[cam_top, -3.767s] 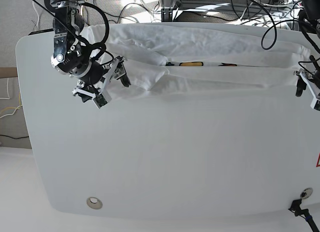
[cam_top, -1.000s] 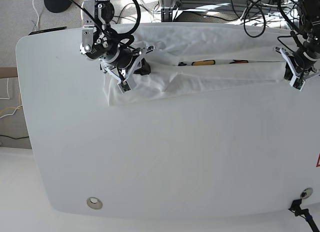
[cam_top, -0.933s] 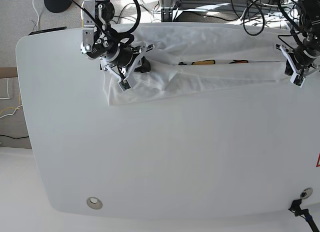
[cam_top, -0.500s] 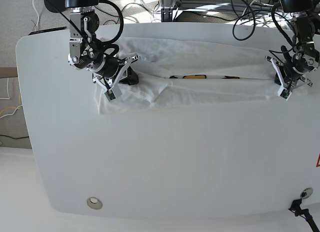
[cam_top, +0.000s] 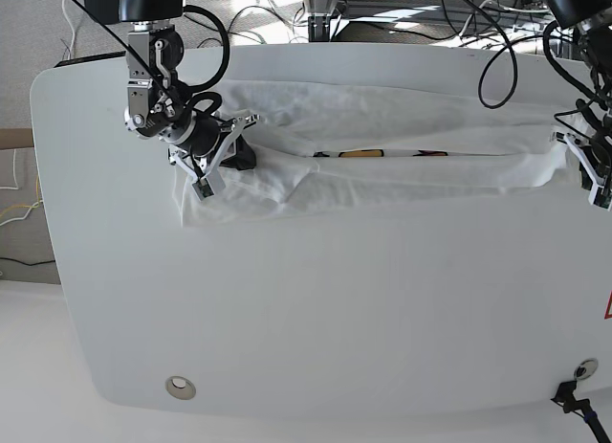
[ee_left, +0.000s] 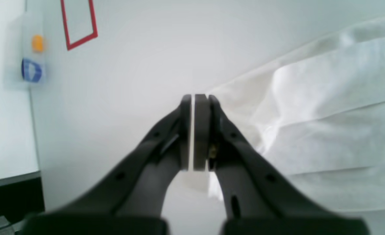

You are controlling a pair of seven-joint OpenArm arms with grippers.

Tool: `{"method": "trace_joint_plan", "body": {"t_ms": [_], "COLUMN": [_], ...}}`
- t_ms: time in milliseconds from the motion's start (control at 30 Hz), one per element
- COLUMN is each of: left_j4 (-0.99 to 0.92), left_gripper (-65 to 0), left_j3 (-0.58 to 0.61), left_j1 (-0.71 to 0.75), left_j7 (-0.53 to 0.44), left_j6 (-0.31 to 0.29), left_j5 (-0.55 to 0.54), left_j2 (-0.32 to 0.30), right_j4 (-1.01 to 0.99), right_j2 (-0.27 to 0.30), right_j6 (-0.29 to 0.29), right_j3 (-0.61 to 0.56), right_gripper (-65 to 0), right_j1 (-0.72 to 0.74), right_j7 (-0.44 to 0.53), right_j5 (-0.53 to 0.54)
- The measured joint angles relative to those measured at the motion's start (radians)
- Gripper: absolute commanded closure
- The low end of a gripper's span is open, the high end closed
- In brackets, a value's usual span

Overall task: Fold the T-shirt properly
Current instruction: 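Press the folded shirt flat with both grippers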

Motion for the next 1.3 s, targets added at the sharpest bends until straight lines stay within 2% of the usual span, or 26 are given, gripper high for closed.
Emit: {"method": "trace_joint_plan", "body": {"t_ms": [200,300,400,467,633,700,733,867,1000,1100,1300], "left_j4": [-0.05,-0.077,-0.185,-0.258,-0.31,-0.311,-0.311,-0.311,-0.355,-0.362,-0.374], "left_gripper": [0.0,0.0,0.0,-0.7,-45.7,-57.1,-59.0,-59.2,-59.2,-59.2,-59.2], "left_j3": [-0.03,-0.101,-0.156,-0.183,-0.228,-0.224,-0.221,-0.21,-0.119,-0.077,-0.073], "left_j1": [0.007,0.011,-0.013,-0.037,-0.035,-0.034,-0.035,-0.036,-0.04,-0.035,-0.044], "left_j7": [-0.002,-0.002,0.002,0.009,0.082,0.125,0.134,0.155,0.159,0.184,0.18], "left_j6": [0.0,0.001,0.008,0.003,0.008,0.007,0.004,0.008,0.007,0.007,0.007], "left_j5": [-0.001,-0.005,-0.017,-0.058,-0.187,-0.267,-0.299,-0.354,-0.419,-0.426,-0.428], "left_j2": [-0.008,-0.01,-0.017,-0.027,-0.066,-0.063,-0.059,-0.066,-0.067,-0.058,-0.064], "right_j4": [0.0,0.0,0.0,0.0,0.001,0.001,0.001,0.001,0.001,0.001,0.001], "right_j2": [0.0,0.0,0.0,-0.001,-0.002,-0.002,-0.002,-0.002,-0.002,-0.002,-0.002], "right_j6": [0.0,0.0,0.0,-0.001,0.0,0.0,0.0,0.0,0.0,0.0,0.0], "right_j3": [0.0,0.0,0.0,0.0,0.0,-0.003,-0.004,-0.004,-0.004,-0.004,-0.004], "right_gripper": [0.0,0.0,0.0,-6.4,-8.2,-8.2,-8.2,-8.2,-8.2,-8.2,-8.2], "right_j1": [0.0,0.0,-0.001,-0.003,-0.005,-0.005,-0.006,-0.005,-0.005,-0.006,-0.005], "right_j7": [0.0,0.0,0.0,0.0,0.001,0.002,0.005,0.005,0.005,0.005,0.005], "right_j5": [0.0,0.0,0.0,0.0,0.002,0.001,0.001,0.001,0.0,0.0,0.0]}}
